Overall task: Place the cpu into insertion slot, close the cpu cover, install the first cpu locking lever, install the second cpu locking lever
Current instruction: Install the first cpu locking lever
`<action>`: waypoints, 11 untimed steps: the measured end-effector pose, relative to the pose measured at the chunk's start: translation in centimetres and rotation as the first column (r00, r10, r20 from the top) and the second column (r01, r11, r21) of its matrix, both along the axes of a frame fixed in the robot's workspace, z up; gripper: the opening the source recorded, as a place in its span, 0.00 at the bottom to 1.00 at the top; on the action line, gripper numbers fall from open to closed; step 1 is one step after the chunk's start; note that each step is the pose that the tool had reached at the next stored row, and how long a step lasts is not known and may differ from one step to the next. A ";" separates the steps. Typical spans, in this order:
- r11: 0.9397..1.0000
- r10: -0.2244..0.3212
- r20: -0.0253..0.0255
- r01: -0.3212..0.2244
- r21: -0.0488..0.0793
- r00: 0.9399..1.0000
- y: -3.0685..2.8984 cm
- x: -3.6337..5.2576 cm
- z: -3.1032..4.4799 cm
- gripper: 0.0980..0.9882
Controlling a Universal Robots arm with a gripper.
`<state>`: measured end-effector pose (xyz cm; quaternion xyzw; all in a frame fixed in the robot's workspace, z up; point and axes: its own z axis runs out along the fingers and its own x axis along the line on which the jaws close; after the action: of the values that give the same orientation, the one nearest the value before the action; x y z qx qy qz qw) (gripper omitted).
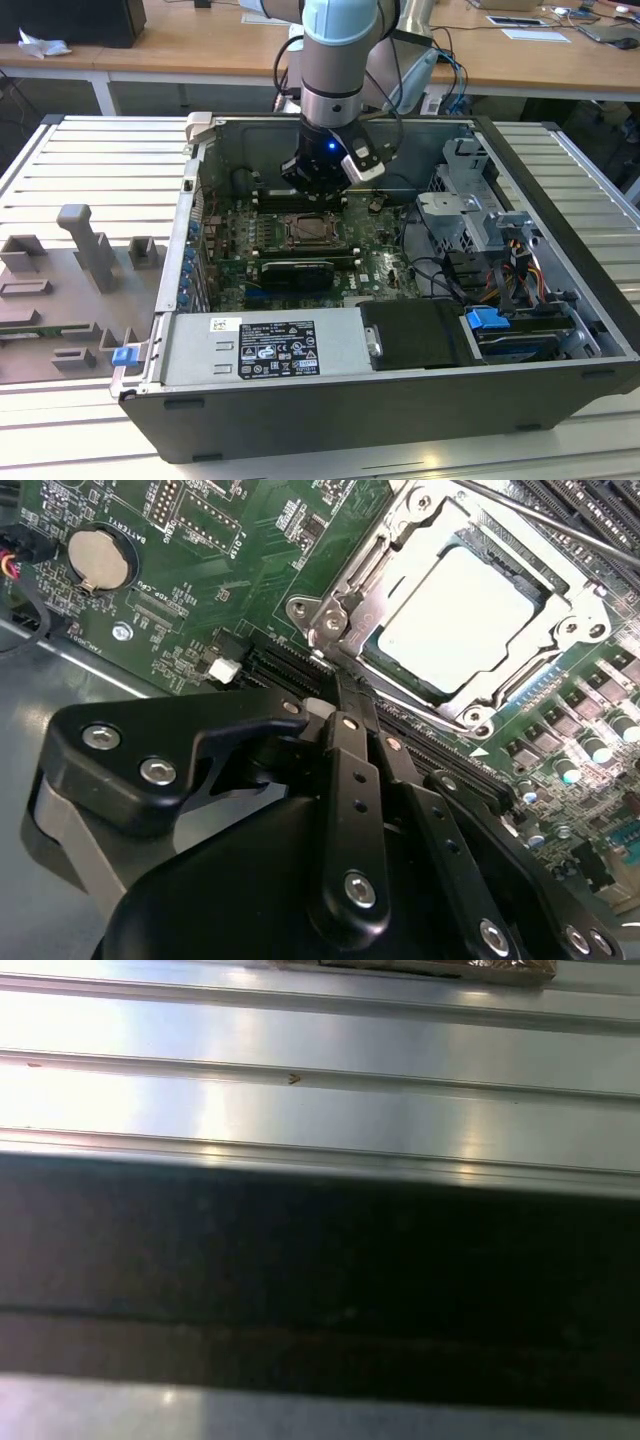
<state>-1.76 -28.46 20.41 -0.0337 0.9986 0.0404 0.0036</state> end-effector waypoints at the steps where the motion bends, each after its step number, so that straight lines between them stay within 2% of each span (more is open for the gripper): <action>1: 1.000 0.000 0.000 0.000 0.000 1.000 0.00 0.00 -0.01 0.01; 7: 1.000 0.000 0.000 0.000 0.000 1.000 0.02 0.02 0.14 0.01; 11: 1.000 0.000 0.000 0.000 -0.009 1.000 0.01 0.02 0.05 0.01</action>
<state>-1.74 -28.45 20.46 -0.0338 0.9988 0.0358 0.0036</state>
